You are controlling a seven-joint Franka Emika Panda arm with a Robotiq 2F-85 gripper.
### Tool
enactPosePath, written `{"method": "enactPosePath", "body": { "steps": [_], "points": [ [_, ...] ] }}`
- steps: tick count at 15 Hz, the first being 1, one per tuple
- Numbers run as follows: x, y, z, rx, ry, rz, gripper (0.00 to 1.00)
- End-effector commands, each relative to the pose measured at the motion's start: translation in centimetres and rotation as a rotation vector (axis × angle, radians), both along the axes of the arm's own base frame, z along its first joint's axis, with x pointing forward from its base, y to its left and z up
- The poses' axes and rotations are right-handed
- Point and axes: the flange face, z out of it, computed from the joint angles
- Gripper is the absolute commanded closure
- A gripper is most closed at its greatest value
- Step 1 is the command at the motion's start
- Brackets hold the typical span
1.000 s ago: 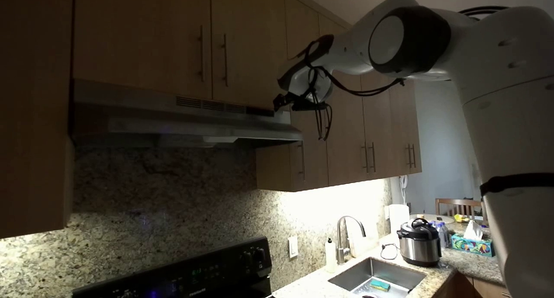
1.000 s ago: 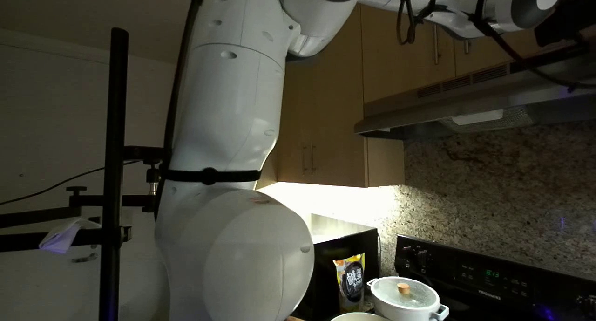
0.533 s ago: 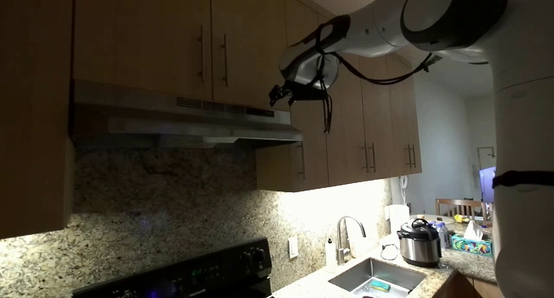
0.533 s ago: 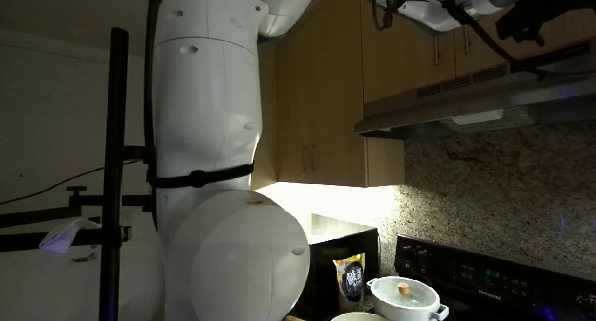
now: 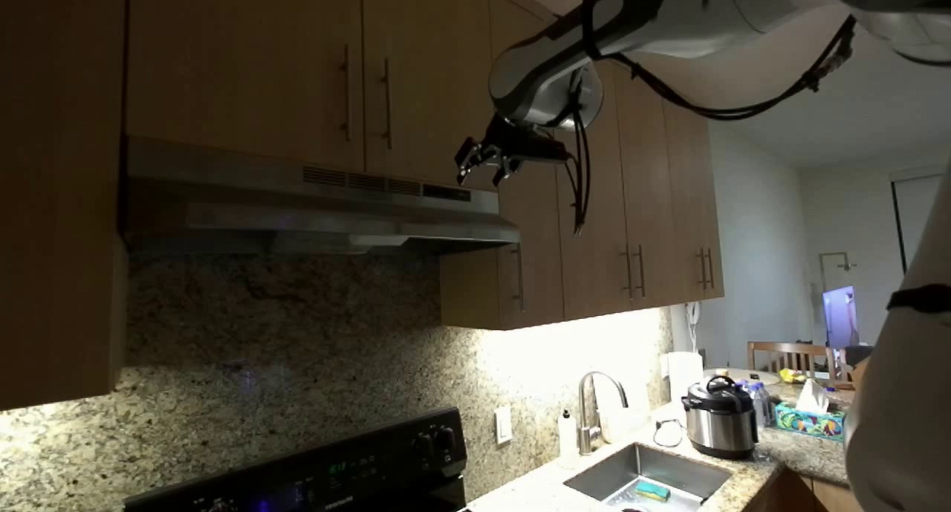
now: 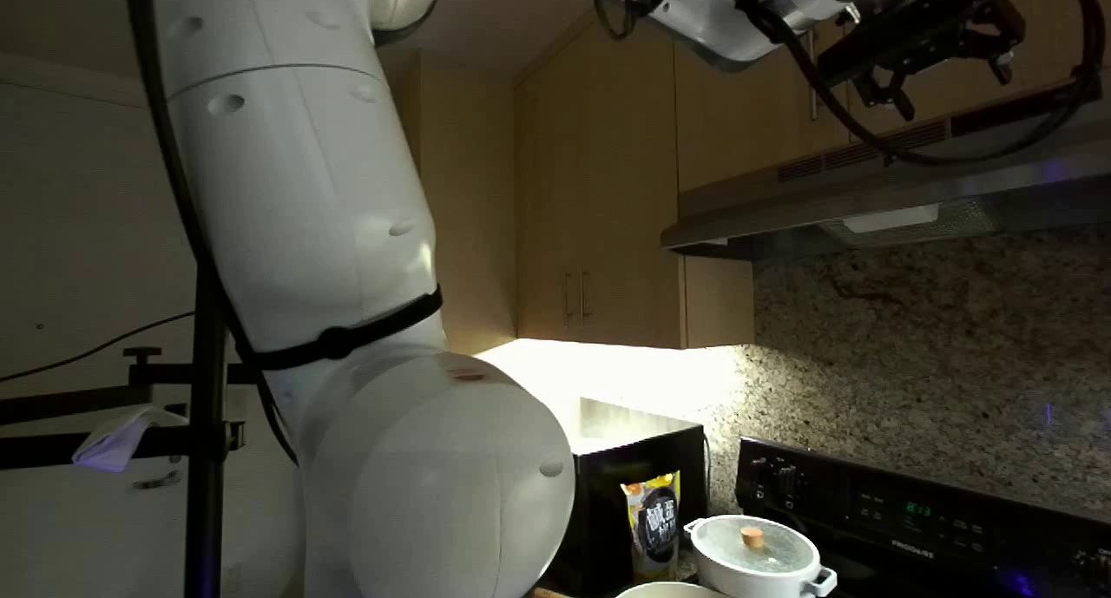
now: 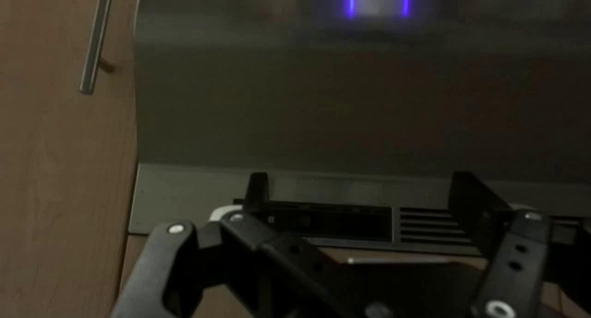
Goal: Turn off the light on top of the stove
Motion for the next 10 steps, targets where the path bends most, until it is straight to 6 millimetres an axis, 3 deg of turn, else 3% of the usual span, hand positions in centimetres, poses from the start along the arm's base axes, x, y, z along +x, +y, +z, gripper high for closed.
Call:
{"method": "enactPosePath", "body": {
  "steps": [1, 2, 3, 5, 10],
  "points": [
    [-4.7, 1.4, -0.3, 0.024, 0.028, -0.091, 0.00],
    [-5.1, 1.4, 0.5, 0.025, 0.007, -0.101, 0.00],
    [-3.1, 1.0, 0.3, 0.026, 0.013, -0.055, 0.00],
    [-4.5, 1.2, 1.1, 0.026, -0.006, -0.072, 0.00],
    [-5.1, 1.2, 1.0, 0.020, 0.007, -0.062, 0.00]
  ]
}}
